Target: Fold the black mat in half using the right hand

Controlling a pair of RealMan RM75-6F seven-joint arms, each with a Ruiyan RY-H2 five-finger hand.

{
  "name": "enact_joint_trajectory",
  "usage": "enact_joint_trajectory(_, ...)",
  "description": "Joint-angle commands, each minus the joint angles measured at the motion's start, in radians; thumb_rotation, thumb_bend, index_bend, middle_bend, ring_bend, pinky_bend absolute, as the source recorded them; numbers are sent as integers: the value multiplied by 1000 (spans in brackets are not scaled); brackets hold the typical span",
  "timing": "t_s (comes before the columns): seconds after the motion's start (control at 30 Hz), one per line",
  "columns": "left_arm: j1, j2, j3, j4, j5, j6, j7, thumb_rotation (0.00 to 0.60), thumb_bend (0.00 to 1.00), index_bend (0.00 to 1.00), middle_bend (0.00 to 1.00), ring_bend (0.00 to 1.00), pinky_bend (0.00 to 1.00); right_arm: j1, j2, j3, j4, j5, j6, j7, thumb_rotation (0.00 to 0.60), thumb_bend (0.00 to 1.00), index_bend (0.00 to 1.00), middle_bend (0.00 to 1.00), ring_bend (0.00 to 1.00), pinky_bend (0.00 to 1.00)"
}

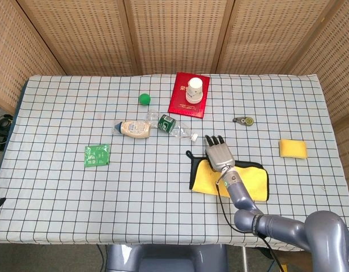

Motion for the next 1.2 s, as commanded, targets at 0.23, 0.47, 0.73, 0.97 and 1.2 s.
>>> enact_joint_trajectory(0.23,0,0,1,-1,3,0,-1,600,0,0,0,0,0,-10,-2,4,6,-58,14,46,600,614,643,0,0,0)
enact_joint_trajectory(0.47,-1,1,2,0,1,-3,-3,600,0,0,0,0,0,-15,5,10,-5,-91,21,70,600,615,650,0,0,0)
enact_joint_trajectory(0.73,-2,2,1,0,0,-4,-5,600,0,0,0,0,0,-8,2,28,-9,-127,32,90,600,614,652,0,0,0)
enact_joint_trajectory(0.97,0,4,0,0,0,-1,-12,600,0,0,0,0,0,2,-25,24,9,-119,30,63,600,615,639,0,0,0)
enact_joint_trajectory(1.2,2,7,0,3,0,1,-21,600,0,0,0,0,0,1,-32,23,0,-97,33,35,600,262,121,0,0,0)
